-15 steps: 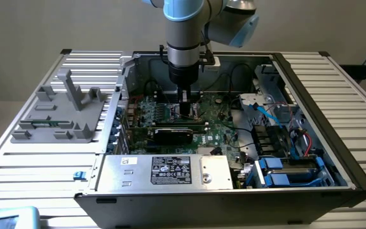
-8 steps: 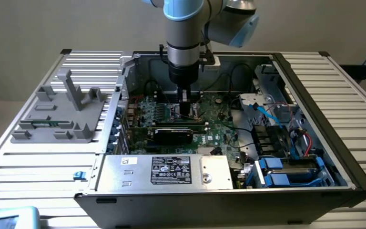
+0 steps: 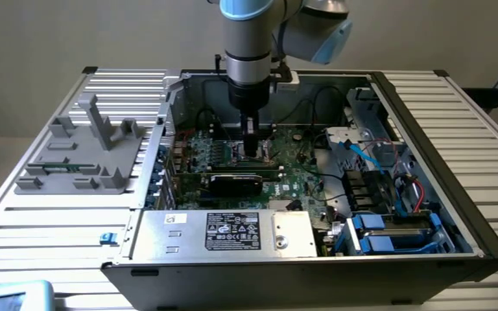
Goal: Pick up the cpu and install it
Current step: 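Place the cpu into insertion slot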
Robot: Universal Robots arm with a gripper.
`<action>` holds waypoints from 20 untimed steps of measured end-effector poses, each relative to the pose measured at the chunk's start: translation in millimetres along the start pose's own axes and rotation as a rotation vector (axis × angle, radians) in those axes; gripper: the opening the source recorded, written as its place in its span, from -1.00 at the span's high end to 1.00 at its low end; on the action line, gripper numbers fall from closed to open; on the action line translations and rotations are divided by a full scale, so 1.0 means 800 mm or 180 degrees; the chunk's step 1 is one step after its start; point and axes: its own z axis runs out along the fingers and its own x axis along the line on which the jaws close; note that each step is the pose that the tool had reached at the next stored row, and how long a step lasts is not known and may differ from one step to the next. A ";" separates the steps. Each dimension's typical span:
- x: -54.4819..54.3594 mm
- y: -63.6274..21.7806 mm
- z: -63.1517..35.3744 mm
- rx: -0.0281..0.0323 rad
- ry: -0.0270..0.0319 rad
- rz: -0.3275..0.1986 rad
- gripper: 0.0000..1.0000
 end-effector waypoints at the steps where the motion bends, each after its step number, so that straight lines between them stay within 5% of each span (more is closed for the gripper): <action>1: 0.000 0.000 -0.003 -0.0006 0.0000 0.0000 -0.27; 12: 0.000 -0.001 -0.022 -0.0026 -0.0001 -0.0009 -0.27; 20: 0.000 0.001 -0.049 -0.0026 0.0000 -0.0012 -0.27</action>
